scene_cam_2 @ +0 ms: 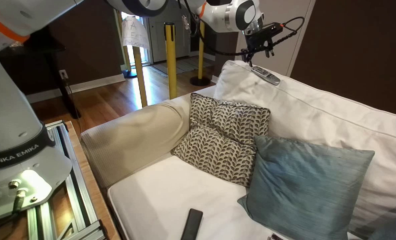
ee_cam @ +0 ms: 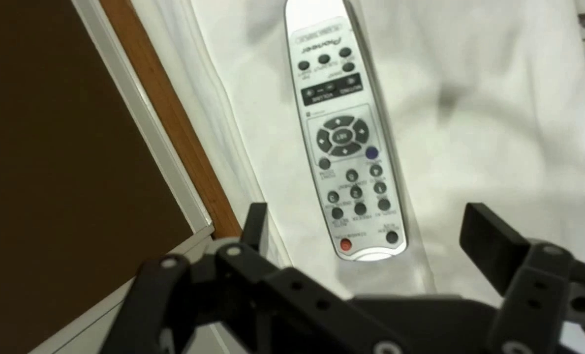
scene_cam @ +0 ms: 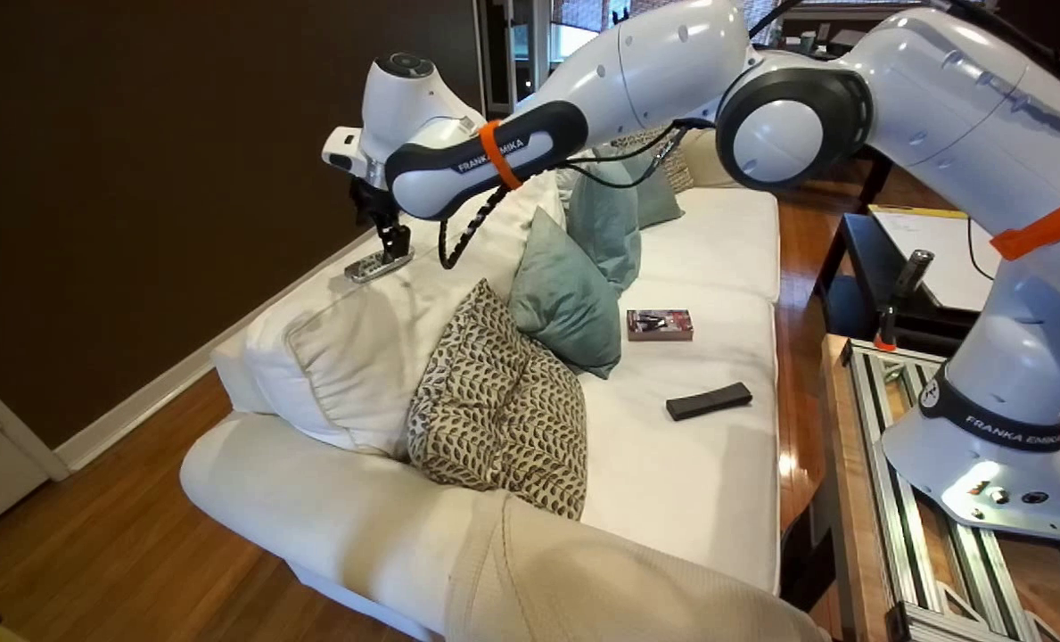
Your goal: Move the remote from the arm rest to the backrest of the couch
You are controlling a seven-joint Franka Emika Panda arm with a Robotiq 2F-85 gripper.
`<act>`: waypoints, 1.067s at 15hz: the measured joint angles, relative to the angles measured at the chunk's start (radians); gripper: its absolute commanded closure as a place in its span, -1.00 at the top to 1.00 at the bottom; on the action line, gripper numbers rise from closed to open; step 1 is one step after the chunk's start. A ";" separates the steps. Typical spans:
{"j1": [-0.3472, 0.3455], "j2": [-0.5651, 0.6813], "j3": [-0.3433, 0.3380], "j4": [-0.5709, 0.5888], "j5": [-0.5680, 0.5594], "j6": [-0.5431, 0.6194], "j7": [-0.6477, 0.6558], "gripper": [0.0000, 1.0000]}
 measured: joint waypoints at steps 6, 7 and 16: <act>0.022 -0.174 -0.024 -0.222 0.002 -0.007 0.335 1.00; 0.028 -0.203 -0.031 -0.264 -0.001 -0.007 0.392 1.00; 0.099 -0.419 -0.141 -0.663 -0.146 0.242 0.841 1.00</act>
